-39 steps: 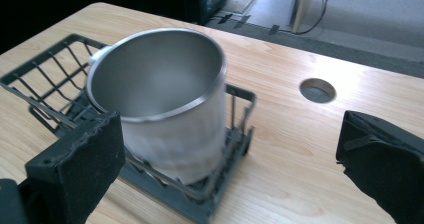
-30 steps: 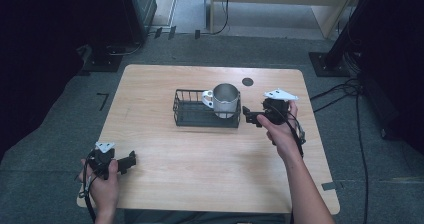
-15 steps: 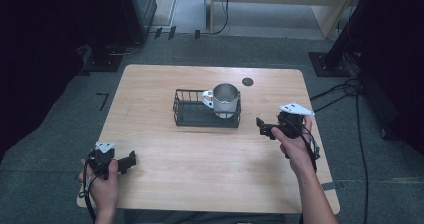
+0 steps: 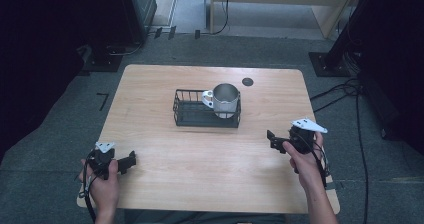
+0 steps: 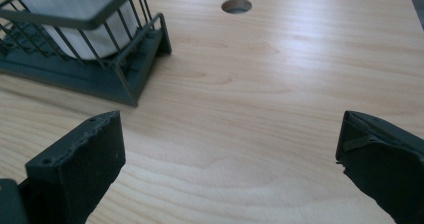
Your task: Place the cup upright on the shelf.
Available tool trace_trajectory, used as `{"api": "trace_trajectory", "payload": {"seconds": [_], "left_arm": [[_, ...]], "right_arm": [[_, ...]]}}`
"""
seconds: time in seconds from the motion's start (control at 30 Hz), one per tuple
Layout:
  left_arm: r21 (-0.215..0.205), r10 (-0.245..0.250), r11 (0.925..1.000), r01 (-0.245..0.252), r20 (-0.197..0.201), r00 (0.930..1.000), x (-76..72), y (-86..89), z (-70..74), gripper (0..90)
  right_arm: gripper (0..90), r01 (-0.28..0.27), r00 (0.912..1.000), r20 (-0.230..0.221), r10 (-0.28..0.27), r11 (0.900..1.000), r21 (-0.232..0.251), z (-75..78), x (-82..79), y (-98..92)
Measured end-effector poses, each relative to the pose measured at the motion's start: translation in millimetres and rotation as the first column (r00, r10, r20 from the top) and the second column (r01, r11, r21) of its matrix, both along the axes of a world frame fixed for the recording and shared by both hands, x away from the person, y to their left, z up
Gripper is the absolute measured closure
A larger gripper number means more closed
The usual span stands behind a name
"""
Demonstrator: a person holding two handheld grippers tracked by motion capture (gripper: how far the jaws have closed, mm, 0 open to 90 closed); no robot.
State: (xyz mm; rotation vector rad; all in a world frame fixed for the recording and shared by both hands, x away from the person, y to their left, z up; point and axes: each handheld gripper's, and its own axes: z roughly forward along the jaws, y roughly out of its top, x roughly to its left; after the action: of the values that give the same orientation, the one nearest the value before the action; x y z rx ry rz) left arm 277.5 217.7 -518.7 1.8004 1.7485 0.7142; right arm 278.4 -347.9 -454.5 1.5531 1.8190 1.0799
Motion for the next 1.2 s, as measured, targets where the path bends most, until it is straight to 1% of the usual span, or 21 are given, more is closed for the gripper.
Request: {"api": "trace_trajectory", "payload": {"seconds": [0.03, 0.1, 0.17, 0.2, 0.27, 0.37, 0.4, 0.43, 0.47, 0.5, 0.53, 0.57, 0.6, 0.77, 0.93, 1.03, 1.13, 1.2], "left_arm": [[0.0, 0.0, 1.0, 0.0, 0.0, 1.0, 0.0, 0.0, 0.0, 0.0], [0.0, 0.0, 1.0, 0.0, 0.0, 1.0, 0.0, 0.0, 0.0, 0.0], [0.0, 0.0, 1.0, 0.0, 0.0, 1.0, 0.0, 0.0, 0.0, 0.0], [0.0, 0.0, 1.0, 0.0, 0.0, 1.0, 0.0, 0.0, 0.0, 0.0], [0.0, 0.0, 1.0, 0.0, 0.0, 1.0, 0.0, 0.0, 0.0, 0.0], [0.0, 0.0, 1.0, 0.0, 0.0, 1.0, 0.0, 0.0, 0.0, 0.0], [0.0, 0.0, 1.0, 0.0, 0.0, 1.0, 0.0, 0.0, 0.0, 0.0], [0.0, -0.002, 1.0, 0.002, 0.001, 1.0, -0.2, -0.7, 0.0, 0.0], [0.0, -0.002, 1.0, 0.002, 0.001, 1.0, -0.2, -0.7, 0.0, 0.0], [0.002, -0.008, 1.0, 0.008, -0.002, 1.0, -0.4, -1.1, 0.1, 0.0], [0.0, -0.007, 1.0, 0.007, 0.0, 1.0, -0.4, -1.8, -0.1, 0.0], [-0.001, -0.008, 1.0, 0.008, 0.001, 1.0, -0.4, -2.0, -0.1, 0.0], [-0.001, -0.008, 1.0, 0.008, 0.001, 1.0, -0.4, -1.9, -0.1, 0.0], [-0.001, -0.008, 1.0, 0.008, 0.001, 1.0, -0.4, -1.9, -0.1, 0.0], [-0.001, -0.008, 1.0, 0.008, 0.001, 1.0, -0.4, -1.9, -0.1, 0.0], [-0.001, -0.008, 1.0, 0.008, 0.0, 1.0, -0.4, -1.9, -0.1, 0.0], [-0.001, -0.008, 1.0, 0.008, 0.0, 1.0, -0.4, -1.9, -0.1, 0.0], [-0.001, -0.008, 1.0, 0.008, 0.0, 1.0, -0.4, -1.9, -0.1, 0.0]], "right_arm": [[0.0, 0.008, 0.9999, -0.007, -0.008, 1.0, 0.001, -3.5, -5.5, -3.9], [0.0, 0.017, 0.9998, -0.012, -0.017, 1.0, 0.01, -6.5, -11.5, -7.2], [0.0, 0.02, 0.9997, -0.017, -0.02, 1.0, 0.002, -8.9, -17.5, -10.1], [0.0, 0.02, 0.9997, -0.017, -0.02, 1.0, 0.002, -8.9, -17.5, -10.1], [0.0, 0.029, 0.9994, -0.021, -0.029, 1.0, -0.002, -12.3, -25.7, -14.5], [0.0, 0.042, 0.9988, -0.026, -0.043, 0.999, -0.018, -16.6, -33.2, -19.5], [0.0, 0.042, 0.9988, -0.026, -0.043, 0.999, -0.018, -16.6, -33.2, -19.5], [0.0, 0.049, 0.9983, -0.031, -0.049, 0.999, -0.016, -20.9, -38.7, -23.7], [0.0, 0.049, 0.9983, -0.031, -0.049, 0.999, -0.016, -20.9, -38.7, -23.7], [0.0, 0.055, 0.9978, -0.035, -0.056, 0.998, -0.017, -22.7, -40.3, -25.0], [0.0, 0.066, 0.9967, -0.045, -0.067, 0.998, -0.019, -27.6, -44.3, -29.0], [0.0, 0.066, 0.9967, -0.045, -0.067, 0.998, -0.019, -27.6, -44.3, -29.0], [0.0, 0.079, 0.9953, -0.054, -0.081, 0.997, -0.023, -32.4, -48.1, -33.0], [0.0, 0.112, 0.9909, -0.072, -0.114, 0.993, -0.038, -43.2, -57.8, -42.6], [0.0, 0.141, 0.9851, -0.095, -0.144, 0.989, -0.034, -53.7, -67.1, -53.0], [0.2, 0.155, 0.9821, -0.103, -0.158, 0.987, -0.033, -57.1, -70.1, -56.6], [0.2, 0.172, 0.9781, -0.112, -0.176, 0.984, -0.043, -62.5, -75.3, -62.9], [0.2, 0.174, 0.9771, -0.116, -0.178, 0.984, -0.049, -64.0, -76.2, -64.0]]}}
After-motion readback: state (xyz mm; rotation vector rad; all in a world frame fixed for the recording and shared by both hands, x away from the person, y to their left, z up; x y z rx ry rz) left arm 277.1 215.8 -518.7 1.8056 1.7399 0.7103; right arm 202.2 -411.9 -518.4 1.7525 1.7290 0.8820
